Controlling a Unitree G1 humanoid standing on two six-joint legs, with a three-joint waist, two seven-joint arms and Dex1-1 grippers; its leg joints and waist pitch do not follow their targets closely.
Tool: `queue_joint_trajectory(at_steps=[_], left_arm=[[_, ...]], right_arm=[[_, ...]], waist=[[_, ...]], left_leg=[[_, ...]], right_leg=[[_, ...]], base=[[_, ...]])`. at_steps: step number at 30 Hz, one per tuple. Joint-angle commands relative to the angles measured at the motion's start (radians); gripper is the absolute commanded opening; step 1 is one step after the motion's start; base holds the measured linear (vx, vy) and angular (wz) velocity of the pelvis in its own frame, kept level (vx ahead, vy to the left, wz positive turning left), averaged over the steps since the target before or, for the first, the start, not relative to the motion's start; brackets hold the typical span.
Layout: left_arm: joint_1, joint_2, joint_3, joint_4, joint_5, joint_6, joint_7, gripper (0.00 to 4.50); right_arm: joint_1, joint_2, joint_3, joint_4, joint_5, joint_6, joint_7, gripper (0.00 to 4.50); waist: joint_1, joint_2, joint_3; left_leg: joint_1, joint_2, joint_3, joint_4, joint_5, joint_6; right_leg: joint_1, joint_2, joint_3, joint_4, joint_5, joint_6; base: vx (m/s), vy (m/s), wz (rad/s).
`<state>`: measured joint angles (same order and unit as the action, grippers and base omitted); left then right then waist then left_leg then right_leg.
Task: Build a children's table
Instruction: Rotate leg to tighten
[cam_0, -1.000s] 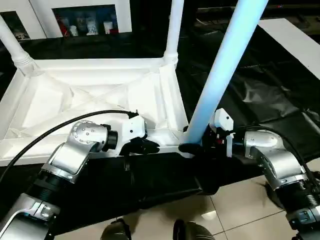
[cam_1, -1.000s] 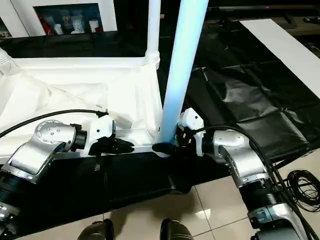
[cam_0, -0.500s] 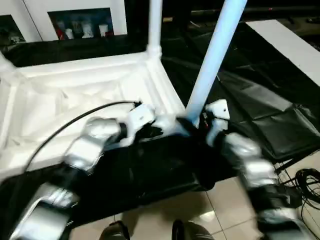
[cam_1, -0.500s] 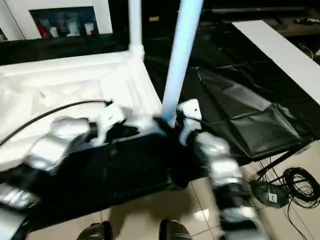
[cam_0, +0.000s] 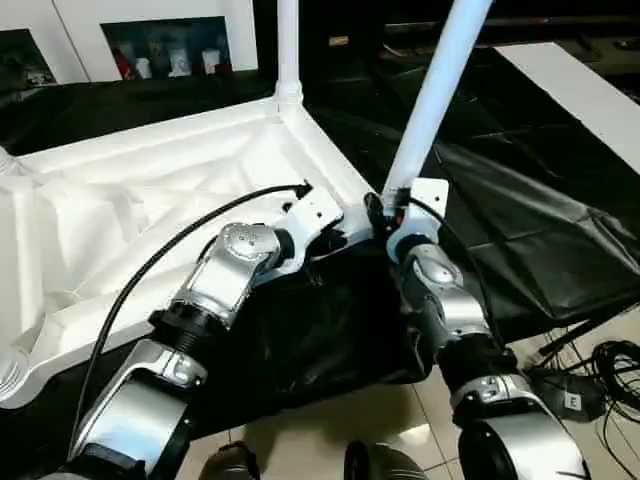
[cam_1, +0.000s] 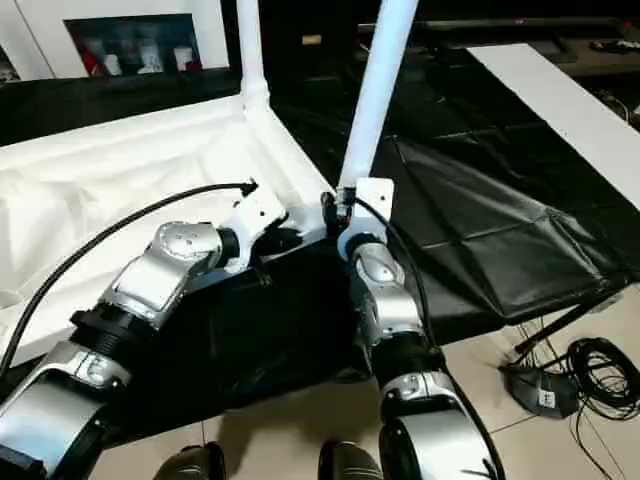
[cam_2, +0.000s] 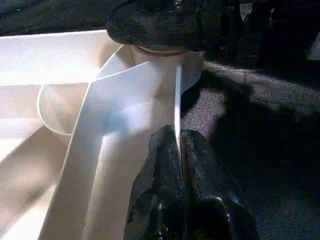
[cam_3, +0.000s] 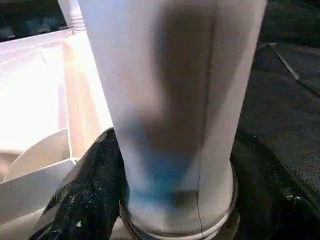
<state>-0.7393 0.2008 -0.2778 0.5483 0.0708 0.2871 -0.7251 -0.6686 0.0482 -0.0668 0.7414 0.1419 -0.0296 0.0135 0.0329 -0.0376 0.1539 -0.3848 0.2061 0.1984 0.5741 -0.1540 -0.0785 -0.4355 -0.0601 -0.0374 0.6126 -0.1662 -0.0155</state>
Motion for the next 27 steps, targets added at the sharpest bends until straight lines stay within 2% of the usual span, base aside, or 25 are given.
queue_joint_trajectory(at_steps=[1, 2, 6, 7, 8, 11, 14, 15, 16, 17, 18, 19, 20, 21, 22, 24, 27], left_arm=[[0.042, 0.005, 0.014, 0.000, -0.022, -0.019, 0.006, 0.00], [0.043, 0.006, 0.014, 0.000, -0.023, -0.020, 0.005, 0.00], [0.078, 0.038, 0.016, -0.045, -0.033, -0.038, -0.041, 0.00], [0.086, 0.045, 0.018, -0.056, -0.037, -0.040, -0.051, 0.00], [0.102, 0.062, 0.017, -0.079, -0.039, -0.048, -0.070, 0.00], [0.114, 0.076, 0.019, -0.097, -0.044, -0.051, -0.088, 0.00], [0.142, 0.115, 0.020, -0.139, -0.065, -0.063, -0.152, 0.00], [0.155, 0.135, 0.018, -0.160, -0.080, -0.074, -0.193, 0.00], [0.166, 0.155, 0.015, -0.183, -0.096, -0.083, -0.234, 0.00], [0.172, 0.164, 0.015, -0.194, -0.103, -0.087, -0.253, 0.00], [0.185, 0.186, 0.011, -0.221, -0.123, -0.100, -0.304, 0.00], [0.193, 0.202, 0.007, -0.240, -0.136, -0.101, -0.340, 0.00], [0.193, 0.202, 0.007, -0.240, -0.136, -0.101, -0.340, 0.00], [0.203, 0.229, -0.002, -0.265, -0.154, -0.104, -0.390, 0.00], [0.205, 0.235, -0.004, -0.271, -0.158, -0.102, -0.401, 0.00], [0.207, 0.242, -0.005, -0.278, -0.165, -0.097, -0.415, 0.00], [0.212, 0.253, -0.011, -0.297, -0.171, -0.096, -0.437, 0.00]], right_arm=[[0.018, 0.007, 0.029, 0.001, -0.011, -0.010, 0.037, 3.35], [0.018, 0.006, 0.029, 0.000, -0.011, -0.012, 0.039, 3.42], [0.032, -0.058, 0.042, -0.105, -0.012, 0.001, 0.104, 3.78], [0.041, -0.076, 0.046, -0.136, -0.012, 0.013, 0.129, 3.80], [0.066, -0.114, 0.050, -0.209, 0.001, 0.062, 0.184, 3.80], [0.088, -0.154, 0.059, -0.267, 0.011, 0.101, 0.245, 4.19], [0.130, -0.263, 0.081, -0.376, 0.090, 0.247, 0.444, 4.32], [0.147, -0.323, 0.102, -0.413, 0.113, 0.288, 0.540, 4.32], [0.166, -0.384, 0.129, -0.450, 0.125, 0.304, 0.635, 4.32], [0.177, -0.412, 0.141, -0.473, 0.130, 0.315, 0.678, 4.32], [0.204, -0.474, 0.175, -0.526, 0.146, 0.342, 0.781, 4.32], [0.228, -0.522, 0.209, -0.563, 0.152, 0.340, 0.864, 4.32], [0.228, -0.522, 0.209, -0.563, 0.152, 0.340, 0.864, 4.32], [0.262, -0.590, 0.258, -0.604, 0.154, 0.346, 0.977, 4.32], [0.269, -0.605, 0.269, -0.610, 0.153, 0.348, 1.002, 4.32], [0.269, -0.603, 0.270, -0.603, 0.148, 0.337, 1.010, 4.32], [0.250, -0.564, 0.259, -0.594, 0.151, 0.336, 0.993, 4.32]], waist=[[0.000, -0.004, -0.070], [-0.002, -0.005, -0.070], [-0.003, -0.005, -0.070], [-0.001, -0.007, -0.071], [0.001, -0.008, -0.070], [0.000, -0.008, -0.075], [0.003, -0.007, -0.075], [0.004, -0.005, -0.074], [0.003, -0.007, -0.073], [0.008, -0.007, -0.072], [0.009, -0.001, -0.069], [0.009, -0.002, -0.068], [0.012, -0.003, -0.070], [0.010, -0.004, -0.067], [0.011, -0.004, -0.068], [0.008, -0.006, -0.065], [0.007, -0.008, -0.066]], left_leg=[[0.014, 0.011, -0.011, -0.063, -0.231, 0.043], [0.009, 0.011, -0.012, -0.064, -0.224, 0.043], [0.013, 0.011, -0.009, -0.063, -0.217, 0.049], [0.010, 0.010, -0.009, -0.063, -0.203, 0.055], [0.010, 0.010, -0.009, -0.063, -0.184, 0.063], [0.008, 0.009, -0.006, -0.059, -0.147, 0.080], [0.008, 0.010, -0.006, -0.059, -0.122, 0.109], [0.010, 0.012, -0.004, -0.058, -0.129, 0.110], [0.009, 0.011, -0.006, -0.059, -0.136, 0.111], [0.010, 0.015, -0.006, -0.059, -0.144, 0.111], [0.012, 0.018, -0.006, -0.062, -0.162, 0.107], [0.013, 0.017, -0.006, -0.062, -0.169, 0.106], [0.013, 0.019, -0.008, -0.062, -0.170, 0.105], [0.011, 0.018, -0.007, -0.062, -0.182, 0.104], [0.015, 0.021, -0.007, -0.062, -0.187, 0.103], [0.013, 0.021, -0.008, -0.063, -0.193, 0.098], [0.013, 0.022, -0.009, -0.063, -0.183, 0.084]], right_leg=[[0.049, -0.062, 0.042, -0.083, -0.293, -0.152], [0.052, -0.061, 0.041, -0.081, -0.285, -0.152], [0.049, -0.060, 0.043, -0.081, -0.267, -0.153], [0.054, -0.059, 0.043, -0.079, -0.247, -0.151], [0.055, -0.056, 0.044, -0.077, -0.218, -0.151], [0.060, -0.053, 0.044, -0.069, -0.146, -0.172], [0.066, -0.052, 0.043, -0.066, -0.084, -0.197], [0.062, -0.054, 0.044, -0.068, -0.091, -0.205], [0.065, -0.051, 0.042, -0.070, -0.101, -0.207], [0.066, -0.055, 0.044, -0.071, -0.119, -0.206], [0.061, -0.056, 0.044, -0.076, -0.146, -0.207], [0.062, -0.054, 0.043, -0.077, -0.158, -0.204], [0.065, -0.056, 0.044, -0.075, -0.161, -0.201], [0.061, -0.057, 0.042, -0.079, -0.188, -0.202], [0.060, -0.058, 0.044, -0.080, -0.199, -0.200], [0.054, -0.062, 0.043, -0.084, -0.243, -0.201], [0.053, -0.064, 0.044, -0.082, -0.264, -0.200]], base=[[0.000, 0.000, 0.00], [0.000, 0.000, 0.00], [0.000, 0.000, 0.00], [0.000, 0.000, 0.00], [0.000, 0.000, 0.00], [0.000, 0.000, 0.00], [0.000, 0.000, 0.00], [0.000, 0.000, 0.00], [0.000, 0.000, 0.00], [0.000, 0.000, 0.00], [0.000, 0.000, 0.00], [0.000, 0.000, 0.00], [0.000, 0.000, 0.00], [0.000, 0.000, 0.00], [0.000, 0.000, 0.00], [0.000, 0.000, 0.00], [0.000, 0.000, 0.00]])
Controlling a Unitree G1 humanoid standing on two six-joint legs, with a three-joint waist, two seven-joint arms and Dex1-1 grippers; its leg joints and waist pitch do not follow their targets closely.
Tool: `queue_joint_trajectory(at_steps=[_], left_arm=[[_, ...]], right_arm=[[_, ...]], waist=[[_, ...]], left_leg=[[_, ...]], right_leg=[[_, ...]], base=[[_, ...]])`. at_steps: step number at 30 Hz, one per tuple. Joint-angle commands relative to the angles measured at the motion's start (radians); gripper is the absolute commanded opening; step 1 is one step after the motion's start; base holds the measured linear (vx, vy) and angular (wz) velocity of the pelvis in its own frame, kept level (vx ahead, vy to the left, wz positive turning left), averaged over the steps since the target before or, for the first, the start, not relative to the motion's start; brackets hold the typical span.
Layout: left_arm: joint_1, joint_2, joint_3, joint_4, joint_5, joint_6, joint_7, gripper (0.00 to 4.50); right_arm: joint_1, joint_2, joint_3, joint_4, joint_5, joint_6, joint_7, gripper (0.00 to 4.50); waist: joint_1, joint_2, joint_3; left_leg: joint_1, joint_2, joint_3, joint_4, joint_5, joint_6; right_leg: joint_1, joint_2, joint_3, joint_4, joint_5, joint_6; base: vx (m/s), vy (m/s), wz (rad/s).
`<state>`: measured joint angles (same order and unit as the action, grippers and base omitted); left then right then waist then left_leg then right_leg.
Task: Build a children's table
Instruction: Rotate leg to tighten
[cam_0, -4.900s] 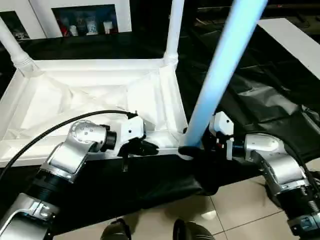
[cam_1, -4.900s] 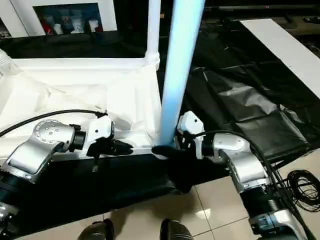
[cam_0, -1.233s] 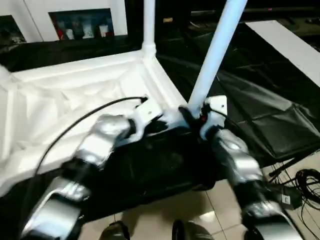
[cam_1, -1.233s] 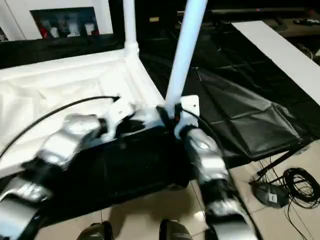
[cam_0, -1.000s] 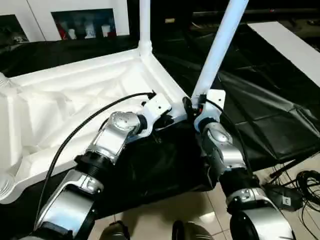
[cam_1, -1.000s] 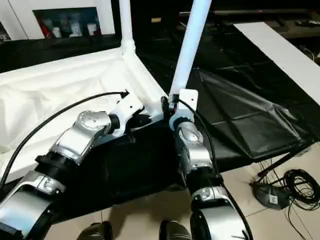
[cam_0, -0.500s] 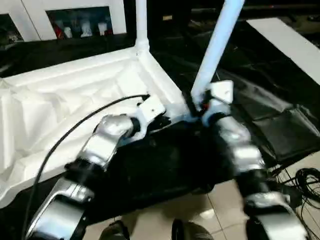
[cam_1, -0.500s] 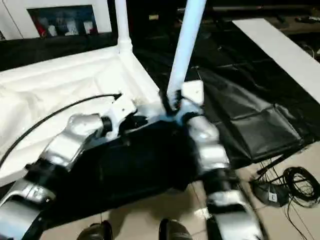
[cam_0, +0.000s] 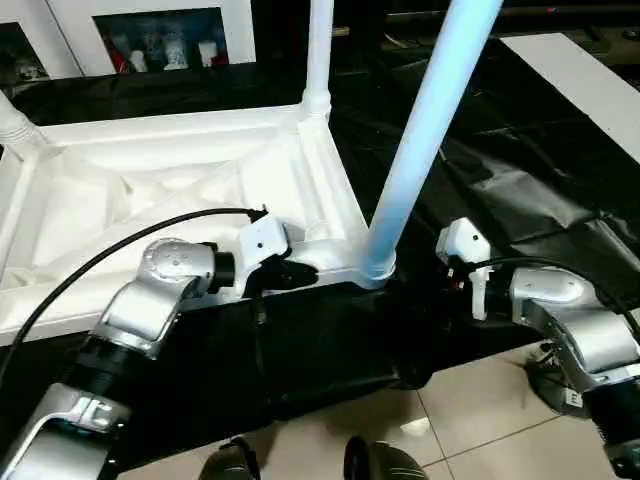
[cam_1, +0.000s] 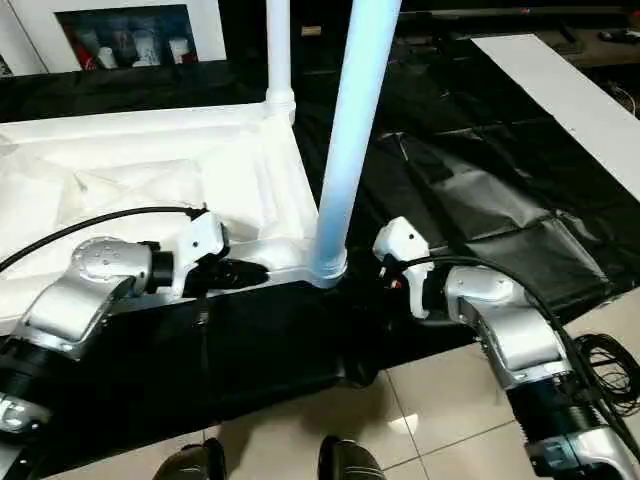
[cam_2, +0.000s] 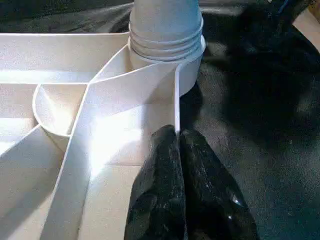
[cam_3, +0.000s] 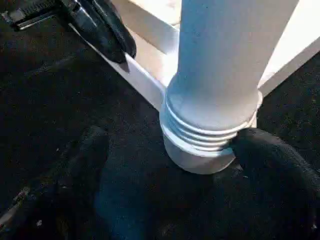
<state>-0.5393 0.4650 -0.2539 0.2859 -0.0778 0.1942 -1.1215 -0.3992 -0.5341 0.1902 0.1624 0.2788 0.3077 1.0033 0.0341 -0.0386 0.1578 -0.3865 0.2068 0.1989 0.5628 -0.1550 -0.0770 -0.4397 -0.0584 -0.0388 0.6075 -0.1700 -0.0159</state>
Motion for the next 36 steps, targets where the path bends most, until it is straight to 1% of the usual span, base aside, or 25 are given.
queue_joint_trajectory(at_steps=[1, 2, 3, 4, 5, 7, 8, 10, 11, 12, 16, 17, 20, 21, 24, 26, 27, 30, 33, 36], left_arm=[[0.013, -0.012, -0.036, -0.036, -0.022, -0.003, -0.040, 0.00], [0.013, -0.012, -0.036, -0.036, -0.022, -0.003, -0.040, 0.00], [0.016, -0.011, -0.036, -0.043, -0.024, -0.002, -0.044, 0.00], [0.017, -0.010, -0.037, -0.045, -0.025, -0.002, -0.045, 0.00], [0.019, -0.009, -0.038, -0.048, -0.025, -0.002, -0.049, 0.00], [0.020, -0.008, -0.038, -0.051, -0.026, -0.003, -0.053, 0.00], [0.021, -0.007, -0.037, -0.052, -0.026, -0.003, -0.055, 0.00], [0.022, -0.004, -0.037, -0.053, -0.026, -0.002, -0.061, 0.00], [0.022, -0.004, -0.037, -0.053, -0.026, -0.001, -0.061, 0.00], [0.023, -0.003, -0.037, -0.053, -0.027, 0.001, -0.062, 0.00], [0.025, -0.001, -0.038, -0.056, -0.027, 0.003, -0.064, 0.00], [0.025, 0.000, -0.038, -0.056, -0.027, 0.004, -0.064, 0.00], [0.026, 0.001, -0.037, -0.057, -0.026, 0.005, -0.064, 0.00], [0.027, 0.002, -0.038, -0.058, -0.025, 0.005, -0.064, 0.00], [0.028, 0.003, -0.039, -0.059, -0.024, 0.005, -0.064, 0.00], [0.028, 0.003, -0.039, -0.059, -0.024, 0.005, -0.064, 0.00], [0.028, 0.003, -0.040, -0.060, -0.024, 0.005, -0.065, 0.00], [0.028, 0.004, -0.040, -0.060, -0.024, 0.005, -0.065, 0.00], [0.029, 0.005, -0.040, -0.061, -0.025, 0.006, -0.066, 0.00], [0.029, 0.005, -0.041, -0.061, -0.025, 0.007, -0.067, 0.00]], right_arm=[[-0.023, 0.026, 0.006, -0.007, 0.005, -0.016, -0.003, 4.32], [-0.023, 0.026, 0.006, -0.007, 0.005, -0.016, -0.003, 4.32], [-0.030, 0.030, 0.017, 0.003, -0.007, -0.024, -0.011, 4.32], [-0.035, 0.039, 0.021, 0.018, -0.021, -0.050, -0.024, 4.32], [-0.041, 0.049, 0.020, 0.032, -0.030, -0.066, -0.039, 4.32], [-0.046, 0.059, 0.017, 0.044, -0.033, -0.076, -0.048, 4.32], [-0.049, 0.066, 0.015, 0.053, -0.034, -0.083, -0.050, 4.32], [-0.065, 0.096, 0.005, 0.092, -0.036, -0.104, -0.065, 4.32], [-0.067, 0.100, 0.004, 0.098, -0.037, -0.110, -0.069, 4.32], [-0.071, 0.110, 0.000, 0.109, -0.042, -0.118, -0.073, 4.32], [-0.074, 0.119, 0.001, 0.125, -0.038, -0.110, -0.057, 4.32], [-0.075, 0.120, 0.001, 0.128, -0.039, -0.112, -0.057, 4.05], [-0.076, 0.117, 0.003, 0.143, -0.045, -0.124, -0.053, 3.91], [-0.076, 0.119, 0.000, 0.150, -0.047, -0.127, -0.049, 3.66], [-0.077, 0.121, -0.002, 0.163, -0.051, -0.137, -0.048, 3.53], [-0.078, 0.122, -0.002, 0.168, -0.052, -0.141, -0.048, 3.35], [-0.077, 0.123, -0.003, 0.170, -0.051, -0.142, -0.046, 3.35], [-0.078, 0.126, -0.003, 0.177, -0.054, -0.148, -0.046, 3.06], [-0.079, 0.129, -0.003, 0.183, -0.056, -0.153, -0.044, 2.82], [-0.079, 0.133, -0.001, 0.190, -0.059, -0.162, -0.044, 2.75]], waist=[[0.005, -0.007, -0.070], [0.003, -0.008, -0.072], [0.004, -0.006, -0.073], [0.003, -0.007, -0.074], [0.003, -0.008, -0.074], [0.005, -0.007, -0.078], [0.005, -0.006, -0.078], [0.007, -0.005, -0.077], [0.008, -0.005, -0.077], [0.009, -0.006, -0.075], [0.008, -0.005, -0.074], [0.007, -0.005, -0.075], [0.008, -0.005, -0.078], [0.008, -0.004, -0.079], [0.008, -0.004, -0.081], [0.008, -0.004, -0.081], [0.008, -0.003, -0.082], [0.009, -0.004, -0.083], [0.009, -0.003, -0.084], [0.010, -0.004, -0.085]], left_leg=[[0.015, 0.021, -0.010, -0.052, -0.179, 0.081], [0.014, 0.021, -0.010, -0.051, -0.169, 0.080], [0.015, 0.021, -0.009, -0.050, -0.155, 0.082], [0.015, 0.021, -0.008, -0.049, -0.146, 0.085], [0.015, 0.020, -0.007, -0.048, -0.135, 0.090], [0.015, 0.020, -0.006, -0.045, -0.114, 0.099], [0.015, 0.020, -0.005, -0.045, -0.098, 0.105], [0.016, 0.020, -0.004, -0.044, -0.093, 0.117], [0.016, 0.020, -0.004, -0.044, -0.093, 0.117], [0.016, 0.020, -0.004, -0.045, -0.107, 0.110], [0.016, 0.020, -0.006, -0.046, -0.137, 0.094], [0.017, 0.020, -0.006, -0.047, -0.138, 0.091], [0.016, 0.019, -0.006, -0.045, -0.125, 0.091], [0.016, 0.019, -0.005, -0.045, -0.119, 0.094], [0.016, 0.019, -0.005, -0.043, -0.107, 0.102], [0.016, 0.018, -0.004, -0.042, -0.106, 0.104], [0.016, 0.019, -0.005, -0.042, -0.104, 0.105], [0.016, 0.018, -0.004, -0.041, -0.100, 0.110], [0.017, 0.019, -0.004, -0.041, -0.104, 0.109], [0.016, 0.019, -0.004, -0.040, -0.094, 0.112]], right_leg=[[0.058, -0.066, 0.045, -0.076, -0.256, -0.200], [0.059, -0.065, 0.045, -0.074, -0.238, -0.204], [0.059, -0.064, 0.046, -0.071, -0.207, -0.211], [0.059, -0.062, 0.046, -0.068, -0.188, -0.215], [0.060, -0.063, 0.046, -0.066, -0.163, -0.223], [0.062, -0.063, 0.047, -0.060, -0.122, -0.233], [0.063, -0.062, 0.047, -0.056, -0.085, -0.242], [0.061, -0.061, 0.047, -0.053, -0.057, -0.252], [0.062, -0.061, 0.047, -0.053, -0.056, -0.254], [0.062, -0.062, 0.047, -0.056, -0.079, -0.253], [0.064, -0.064, 0.047, -0.060, -0.134, -0.239], [0.063, -0.063, 0.047, -0.060, -0.137, -0.236], [0.066, -0.063, 0.048, -0.057, -0.115, -0.238], [0.066, -0.062, 0.047, -0.056, -0.103, -0.241], [0.067, -0.062, 0.047, -0.053, -0.074, -0.251], [0.068, -0.061, 0.047, -0.053, -0.070, -0.255], [0.068, -0.062, 0.047, -0.052, -0.066, -0.255], [0.069, -0.061, 0.047, -0.050, -0.053, -0.261], [0.069, -0.062, 0.047, -0.050, -0.061, -0.262], [0.070, -0.061, 0.047, -0.048, -0.045, -0.264]], base=[[0.000, 0.000, 0.00], [0.000, 0.000, 0.00], [0.000, 0.000, 0.00], [0.000, 0.000, 0.00], [0.000, 0.000, 0.00], [0.000, 0.000, 0.00], [0.000, 0.000, 0.00], [0.000, 0.000, 0.00], [0.000, 0.000, 0.00], [0.000, 0.000, 0.00], [0.000, 0.000, 0.00], [0.000, 0.000, 0.00], [0.000, 0.000, 0.00], [0.000, 0.000, 0.00], [0.000, 0.000, 0.00], [0.000, 0.000, 0.00], [0.000, 0.000, 0.00], [0.000, 0.000, 0.00], [0.000, 0.000, 0.00], [0.000, 0.000, 0.00]])
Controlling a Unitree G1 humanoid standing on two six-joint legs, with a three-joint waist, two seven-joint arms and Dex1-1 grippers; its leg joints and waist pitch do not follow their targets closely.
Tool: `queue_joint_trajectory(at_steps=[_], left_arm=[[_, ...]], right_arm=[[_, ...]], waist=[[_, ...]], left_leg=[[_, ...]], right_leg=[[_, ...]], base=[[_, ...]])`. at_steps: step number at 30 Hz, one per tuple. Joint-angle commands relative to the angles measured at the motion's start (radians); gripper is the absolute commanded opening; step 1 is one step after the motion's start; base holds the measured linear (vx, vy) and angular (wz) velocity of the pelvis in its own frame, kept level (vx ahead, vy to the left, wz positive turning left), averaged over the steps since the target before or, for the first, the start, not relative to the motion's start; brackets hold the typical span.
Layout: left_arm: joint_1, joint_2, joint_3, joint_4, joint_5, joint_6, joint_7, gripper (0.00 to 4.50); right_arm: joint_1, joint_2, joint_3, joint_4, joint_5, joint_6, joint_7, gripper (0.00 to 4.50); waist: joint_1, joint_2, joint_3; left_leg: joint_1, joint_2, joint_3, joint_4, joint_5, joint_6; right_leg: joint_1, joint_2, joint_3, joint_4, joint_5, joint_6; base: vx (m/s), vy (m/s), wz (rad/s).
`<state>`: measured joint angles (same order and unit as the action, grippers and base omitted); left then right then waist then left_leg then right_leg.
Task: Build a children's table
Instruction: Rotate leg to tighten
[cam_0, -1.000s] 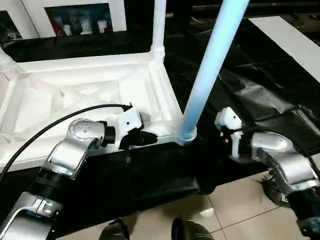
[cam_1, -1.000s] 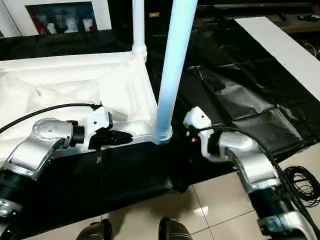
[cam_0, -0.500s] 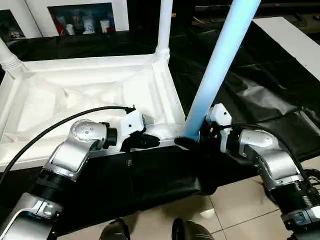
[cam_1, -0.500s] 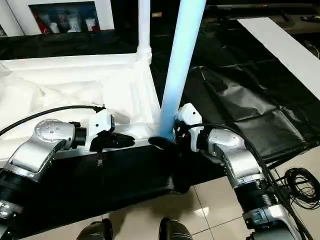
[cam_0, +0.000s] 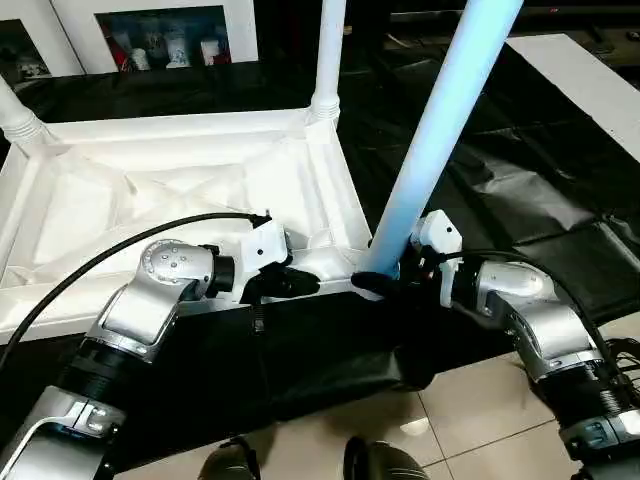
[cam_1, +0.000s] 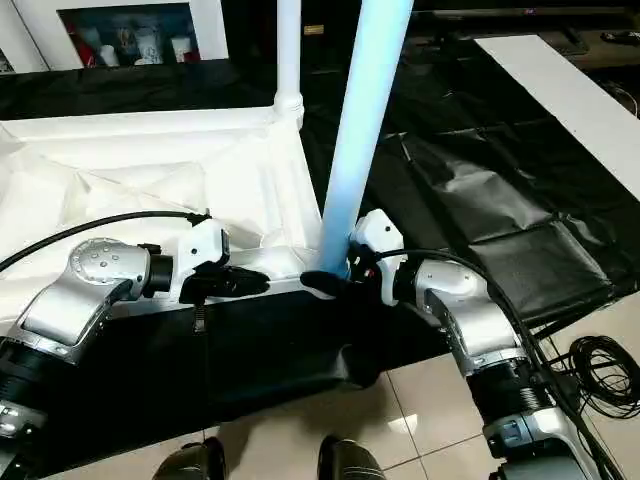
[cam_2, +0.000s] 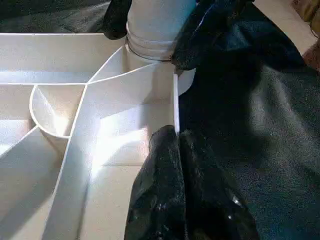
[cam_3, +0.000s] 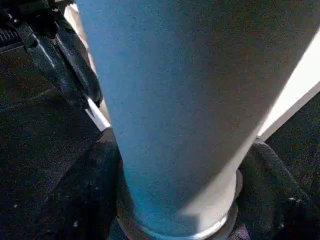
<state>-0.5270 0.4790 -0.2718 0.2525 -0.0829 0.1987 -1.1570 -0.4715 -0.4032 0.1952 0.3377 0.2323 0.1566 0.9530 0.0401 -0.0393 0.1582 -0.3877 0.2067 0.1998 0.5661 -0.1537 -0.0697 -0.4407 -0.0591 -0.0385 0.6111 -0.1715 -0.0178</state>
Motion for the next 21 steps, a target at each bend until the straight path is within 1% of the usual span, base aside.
queue_joint_trajectory(at_steps=[1, 3, 4, 5, 6, 7, 8, 9, 10, 11, 12, 13, 14, 15, 16, 17, 18, 19, 21], left_arm=[[0.017, -0.009, -0.023, -0.028, -0.019, 0.002, -0.031, 0.00], [0.017, -0.009, -0.023, -0.028, -0.019, 0.003, -0.031, 0.00], [0.015, -0.013, -0.021, -0.019, -0.012, 0.007, -0.014, 0.00], [0.010, -0.020, -0.019, -0.007, -0.001, 0.015, 0.010, 0.00], [-0.001, -0.040, -0.012, 0.019, 0.016, 0.017, 0.059, 0.00], [-0.008, -0.051, -0.007, 0.034, 0.025, 0.015, 0.087, 0.00], [-0.022, -0.075, 0.000, 0.063, 0.039, 0.023, 0.137, 0.00], [-0.028, -0.084, 0.002, 0.075, 0.046, 0.027, 0.158, 0.00], [-0.035, -0.094, 0.000, 0.088, 0.056, 0.031, 0.178, 0.00], [-0.037, -0.097, -0.001, 0.091, 0.058, 0.032, 0.183, 0.00], [-0.056, -0.133, -0.005, 0.126, 0.078, 0.046, 0.242, 0.00], [-0.066, -0.154, -0.005, 0.142, 0.085, 0.055, 0.270, 0.00], [-0.078, -0.175, -0.005, 0.160, 0.095, 0.066, 0.306, 0.00], [-0.090, -0.196, -0.007, 0.177, 0.105, 0.075, 0.340, 0.00], [-0.111, -0.235, -0.007, 0.211, 0.120, 0.093, 0.402, 0.00], [-0.117, -0.247, -0.006, 0.222, 0.124, 0.098, 0.423, 0.00], [-0.132, -0.275, -0.005, 0.247, 0.131, 0.105, 0.464, 0.00], [-0.143, -0.297, -0.008, 0.266, 0.135, 0.113, 0.488, 0.00], [-0.165, -0.338, -0.009, 0.317, 0.149, 0.106, 0.534, 0.00]], right_arm=[[-0.006, 0.003, -0.006, 0.014, -0.012, -0.011, 0.007, 2.74], [-0.006, 0.005, -0.007, 0.017, -0.013, -0.012, 0.006, 2.73], [-0.008, 0.019, -0.015, 0.032, -0.020, -0.005, -0.031, 2.73], [-0.011, 0.037, -0.027, 0.053, -0.030, 0.002, -0.083, 2.73], [-0.015, 0.068, -0.054, 0.078, -0.027, 0.010, -0.155, 2.72], [-0.017, 0.085, -0.070, 0.089, -0.022, 0.014, -0.190, 2.72], [-0.019, 0.127, -0.110, 0.112, -0.010, 0.017, -0.281, 2.72], [-0.020, 0.146, -0.128, 0.123, -0.005, 0.018, -0.323, 2.72], [-0.020, 0.170, -0.151, 0.134, 0.001, 0.019, -0.377, 2.72], [-0.020, 0.175, -0.155, 0.136, 0.002, 0.018, -0.389, 2.72], [-0.015, 0.228, -0.192, 0.163, -0.002, 0.009, -0.520, 2.72], [-0.013, 0.253, -0.205, 0.175, -0.008, -0.002, -0.581, 2.72], [-0.014, 0.278, -0.217, 0.189, -0.008, -0.010, -0.631, 2.72], [-0.017, 0.298, -0.221, 0.204, -0.012, -0.017, -0.668, 2.72], [-0.029, 0.330, -0.215, 0.235, -0.035, -0.038, -0.734, 2.72], [-0.034, 0.339, -0.212, 0.245, -0.041, -0.045, -0.750, 2.72], [-0.047, 0.365, -0.209, 0.269, -0.057, -0.062, -0.790, 2.72], [-0.061, 0.387, -0.210, 0.292, -0.071, -0.071, -0.835, 2.72], [-0.097, 0.431, -0.221, 0.343, -0.079, -0.096, -0.896, 2.72]], waist=[[0.004, -0.003, -0.086], [0.003, -0.003, -0.085], [0.003, -0.004, -0.084], [0.003, -0.002, -0.082], [0.000, -0.005, -0.079], [-0.002, -0.005, -0.079], [-0.004, -0.004, -0.078], [-0.005, -0.005, -0.076], [-0.005, -0.002, -0.073], [-0.005, -0.004, -0.075], [-0.007, -0.002, -0.073], [-0.005, 0.001, -0.072], [-0.006, -0.001, -0.073], [-0.005, -0.001, -0.074], [-0.006, 0.000, -0.074], [-0.005, 0.007, -0.074], [-0.004, 0.003, -0.074], [-0.005, 0.003, -0.075], [-0.005, 0.002, -0.073]], left_leg=[[0.018, 0.019, -0.005, -0.043, -0.094, 0.106], [0.017, 0.019, -0.005, -0.042, -0.094, 0.109], [0.017, 0.019, -0.005, -0.043, -0.095, 0.109], [0.018, 0.019, -0.005, -0.044, -0.100, 0.107], [0.015, 0.017, -0.005, -0.045, -0.114, 0.096], [0.017, 0.018, -0.006, -0.047, -0.125, 0.087], [0.020, 0.018, -0.007, -0.048, -0.150, 0.071], [0.020, 0.018, -0.008, -0.049, -0.159, 0.063], [0.024, 0.018, -0.008, -0.050, -0.181, 0.046], [0.022, 0.018, -0.011, -0.053, -0.184, 0.033], [0.022, 0.019, -0.010, -0.054, -0.181, 0.027], [0.026, 0.018, -0.010, -0.054, -0.188, 0.023], [0.025, 0.018, -0.010, -0.054, -0.193, 0.014], [0.024, 0.016, -0.010, -0.054, -0.194, 0.012], [0.026, 0.017, -0.009, -0.055, -0.199, 0.012], [0.026, 0.016, -0.009, -0.054, -0.204, 0.010], [0.025, 0.014, -0.009, -0.054, -0.209, 0.011], [0.026, 0.014, -0.009, -0.054, -0.212, 0.011], [0.026, 0.012, -0.009, -0.055, -0.225, 0.012]], right_leg=[[0.071, -0.060, 0.046, -0.051, -0.039, -0.264], [0.071, -0.060, 0.046, -0.050, -0.035, -0.266], [0.071, -0.060, 0.046, -0.051, -0.039, -0.265], [0.069, -0.061, 0.046, -0.052, -0.051, -0.265], [0.068, -0.061, 0.045, -0.057, -0.084, -0.261], [0.068, -0.063, 0.045, -0.059, -0.108, -0.256], [0.066, -0.064, 0.045, -0.066, -0.161, -0.244], [0.065, -0.064, 0.045, -0.068, -0.185, -0.239], [0.059, -0.065, 0.046, -0.075, -0.239, -0.224], [0.063, -0.066, 0.045, -0.075, -0.263, -0.209], [0.056, -0.064, 0.047, -0.076, -0.260, -0.201], [0.053, -0.064, 0.047, -0.079, -0.265, -0.197], [0.055, -0.065, 0.047, -0.077, -0.266, -0.195], [0.056, -0.065, 0.047, -0.079, -0.269, -0.191], [0.053, -0.063, 0.047, -0.078, -0.253, -0.187], [0.051, -0.063, 0.048, -0.078, -0.247, -0.189], [0.055, -0.061, 0.047, -0.079, -0.239, -0.185], [0.052, -0.061, 0.047, -0.079, -0.233, -0.186], [0.052, -0.060, 0.047, -0.082, -0.247, -0.180]], base=[[0.000, 0.000, 0.00], [0.000, 0.000, 0.00], [0.000, 0.000, 0.00], [0.000, 0.000, 0.00], [0.000, 0.000, 0.00], [0.000, 0.000, 0.00], [0.000, 0.000, 0.00], [0.000, 0.000, 0.00], [0.000, 0.000, 0.00], [0.000, 0.000, 0.00], [0.000, 0.000, 0.00], [0.000, 0.000, 0.00], [0.000, 0.000, 0.00], [0.000, 0.000, 0.00], [0.000, 0.000, 0.00], [0.000, 0.000, 0.00], [0.000, 0.000, 0.00], [0.000, 0.000, 0.00], [0.000, 0.000, 0.00]])
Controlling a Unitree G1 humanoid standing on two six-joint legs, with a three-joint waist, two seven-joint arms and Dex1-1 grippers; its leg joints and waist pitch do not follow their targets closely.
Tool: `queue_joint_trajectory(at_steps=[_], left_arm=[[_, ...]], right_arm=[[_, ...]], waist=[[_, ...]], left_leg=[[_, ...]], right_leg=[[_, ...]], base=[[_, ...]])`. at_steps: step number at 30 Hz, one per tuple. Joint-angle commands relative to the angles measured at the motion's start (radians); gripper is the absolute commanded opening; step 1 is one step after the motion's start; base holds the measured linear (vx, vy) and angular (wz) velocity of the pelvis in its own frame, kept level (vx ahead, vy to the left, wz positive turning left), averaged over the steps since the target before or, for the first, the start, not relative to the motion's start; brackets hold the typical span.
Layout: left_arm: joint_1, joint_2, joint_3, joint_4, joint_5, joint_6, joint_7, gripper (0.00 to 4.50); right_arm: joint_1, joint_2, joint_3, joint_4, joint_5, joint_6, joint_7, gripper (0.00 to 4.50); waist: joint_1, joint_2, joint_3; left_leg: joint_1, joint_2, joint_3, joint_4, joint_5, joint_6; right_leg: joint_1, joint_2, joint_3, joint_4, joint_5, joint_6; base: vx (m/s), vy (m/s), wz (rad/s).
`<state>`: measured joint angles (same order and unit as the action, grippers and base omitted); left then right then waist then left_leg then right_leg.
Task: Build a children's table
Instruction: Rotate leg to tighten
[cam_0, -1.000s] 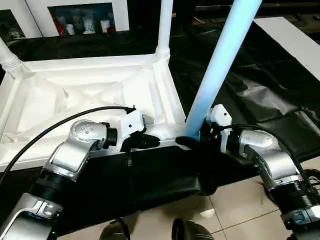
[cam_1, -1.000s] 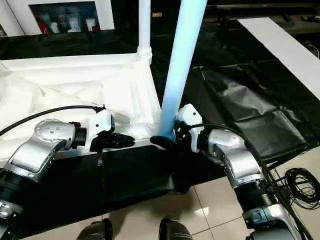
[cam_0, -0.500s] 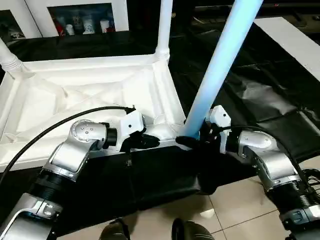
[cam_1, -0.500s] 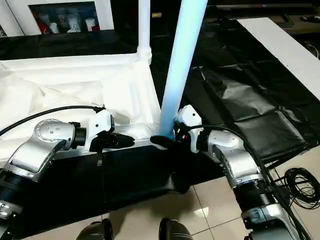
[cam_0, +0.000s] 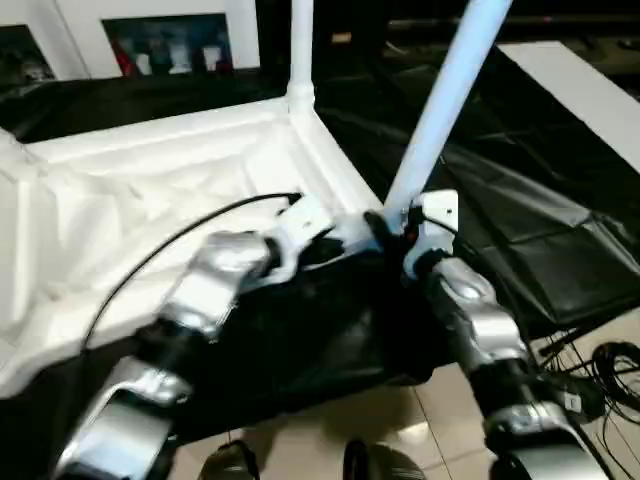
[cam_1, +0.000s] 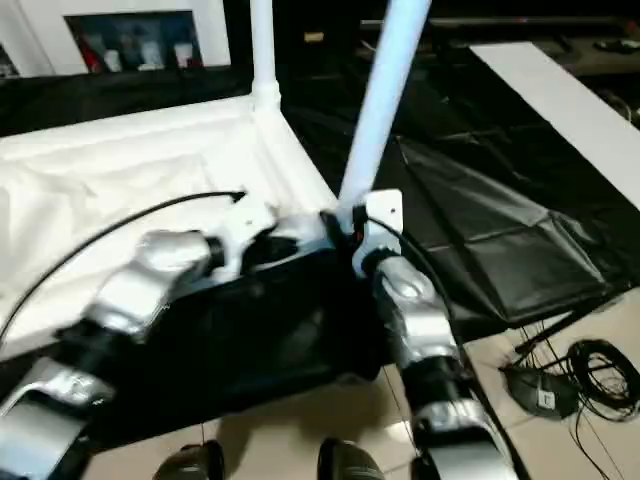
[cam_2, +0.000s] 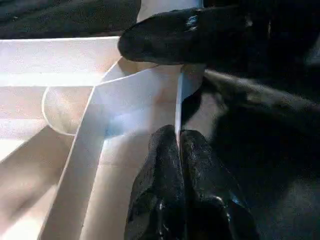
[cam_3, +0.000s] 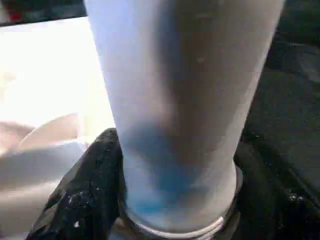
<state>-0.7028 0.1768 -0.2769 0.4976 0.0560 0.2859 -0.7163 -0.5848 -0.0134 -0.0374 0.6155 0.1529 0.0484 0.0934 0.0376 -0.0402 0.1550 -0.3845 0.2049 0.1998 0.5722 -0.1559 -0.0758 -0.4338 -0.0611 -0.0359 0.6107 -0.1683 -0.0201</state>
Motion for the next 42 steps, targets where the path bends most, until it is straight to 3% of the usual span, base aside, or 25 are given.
queue_joint_trajectory(at_steps=[1, 7, 10, 12, 15, 17, 20, 21, 23, 29, 32, 38, 42], left_arm=[[0.002, -0.051, -0.004, 0.096, 0.015, 0.013, 0.109, 0.00], [-0.004, -0.044, -0.007, 0.110, 0.027, -0.029, 0.093, 0.00], [0.019, -0.008, -0.006, 0.059, 0.019, -0.038, 0.044, 0.00], [0.024, 0.001, -0.006, 0.047, 0.017, -0.042, 0.032, 0.00], [0.046, 0.032, -0.002, 0.004, 0.008, -0.043, -0.007, 0.00], [0.073, 0.069, 0.001, -0.039, -0.006, -0.068, -0.059, 0.00], [0.110, 0.127, 0.010, -0.081, -0.033, -0.109, -0.143, 0.00], [0.116, 0.136, 0.011, -0.086, -0.038, -0.117, -0.157, 0.00], [0.137, 0.166, 0.016, -0.112, -0.063, -0.133, -0.210, 0.00], [0.184, 0.244, 0.018, -0.195, -0.128, -0.135, -0.351, 0.00], [0.191, 0.263, 0.021, -0.215, -0.149, -0.124, -0.391, 0.00], [0.193, 0.273, 0.013, -0.225, -0.160, -0.118, -0.423, 0.00], [0.199, 0.281, 0.005, -0.239, -0.171, -0.113, -0.435, 0.00]], right_arm=[[0.000, 0.059, 0.008, 0.088, -0.007, -0.002, -0.066, 2.72], [-0.024, 0.076, 0.013, 0.127, -0.014, -0.037, -0.056, 2.72], [-0.019, 0.058, 0.013, 0.081, -0.002, -0.056, 0.005, 3.44], [-0.018, 0.052, 0.014, 0.068, -0.001, -0.057, 0.015, 3.50], [-0.015, 0.023, 0.019, 0.021, -0.016, -0.054, 0.032, 3.76], [0.001, -0.015, 0.018, -0.049, -0.009, -0.021, 0.069, 4.03], [0.043, -0.091, 0.033, -0.153, -0.001, 0.028, 0.153, 4.20], [0.051, -0.103, 0.035, -0.169, 0.000, 0.036, 0.165, 4.27], [0.082, -0.155, 0.048, -0.229, 0.020, 0.078, 0.246, 4.45], [0.143, -0.322, 0.114, -0.355, 0.057, 0.135, 0.538, 4.45], [0.183, -0.404, 0.177, -0.443, 0.125, 0.194, 0.737, 4.45], [0.183, -0.414, 0.213, -0.440, 0.108, 0.200, 0.780, 4.45], [0.171, -0.404, 0.233, -0.420, 0.089, 0.190, 0.790, 4.45]], waist=[[-0.001, 0.003, -0.071], [0.000, 0.000, -0.069], [-0.002, 0.001, -0.068], [-0.005, -0.001, -0.069], [-0.008, -0.001, -0.069], [-0.006, -0.003, -0.070], [-0.004, -0.002, -0.073], [-0.003, 0.000, -0.072], [-0.002, 0.000, -0.073], [0.003, 0.006, -0.071], [0.004, 0.004, -0.065], [-0.001, -0.005, -0.066], [0.001, -0.002, -0.070]], left_leg=[[0.023, 0.013, -0.009, -0.060, -0.223, 0.018], [0.016, 0.013, -0.012, -0.064, -0.237, 0.035], [0.012, 0.014, -0.014, -0.067, -0.243, 0.037], [0.007, 0.013, -0.015, -0.067, -0.232, 0.043], [0.008, 0.013, -0.014, -0.066, -0.226, 0.042], [0.006, 0.013, -0.013, -0.065, -0.198, 0.047], [0.011, 0.012, -0.010, -0.062, -0.166, 0.060], [0.010, 0.014, -0.007, -0.063, -0.137, 0.072], [0.010, 0.014, -0.008, -0.062, -0.123, 0.077], [0.017, 0.023, -0.005, -0.061, -0.136, 0.098], [0.016, 0.024, -0.006, -0.064, -0.172, 0.093], [0.013, 0.022, -0.008, -0.064, -0.173, 0.075], [0.015, 0.023, -0.007, -0.060, -0.124, 0.088]], right_leg=[[0.046, -0.059, 0.044, -0.081, -0.250, -0.175], [0.048, -0.061, 0.041, -0.083, -0.265, -0.148], [0.049, -0.061, 0.040, -0.083, -0.276, -0.144], [0.053, -0.062, 0.040, -0.081, -0.263, -0.144], [0.051, -0.062, 0.041, -0.083, -0.268, -0.148], [0.056, -0.060, 0.042, -0.080, -0.234, -0.146], [0.055, -0.055, 0.044, -0.075, -0.175, -0.157], [0.054, -0.053, 0.044, -0.069, -0.111, -0.171], [0.059, -0.053, 0.044, -0.066, -0.082, -0.187], [0.058, -0.054, 0.045, -0.062, -0.050, -0.226], [0.058, -0.057, 0.046, -0.071, -0.122, -0.219], [0.054, -0.062, 0.045, -0.078, -0.212, -0.200], [0.054, -0.059, 0.045, -0.066, -0.129, -0.219]], base=[[0.000, 0.000, 0.00], [0.000, 0.000, 0.00], [0.000, 0.000, 0.00], [0.000, 0.000, 0.00], [0.000, 0.000, 0.00], [0.000, 0.000, 0.00], [0.000, 0.000, 0.00], [0.000, 0.000, 0.00], [0.000, 0.000, 0.00], [0.000, 0.000, 0.00], [0.000, 0.000, 0.00], [0.000, 0.000, 0.00], [0.000, 0.000, 0.00]])
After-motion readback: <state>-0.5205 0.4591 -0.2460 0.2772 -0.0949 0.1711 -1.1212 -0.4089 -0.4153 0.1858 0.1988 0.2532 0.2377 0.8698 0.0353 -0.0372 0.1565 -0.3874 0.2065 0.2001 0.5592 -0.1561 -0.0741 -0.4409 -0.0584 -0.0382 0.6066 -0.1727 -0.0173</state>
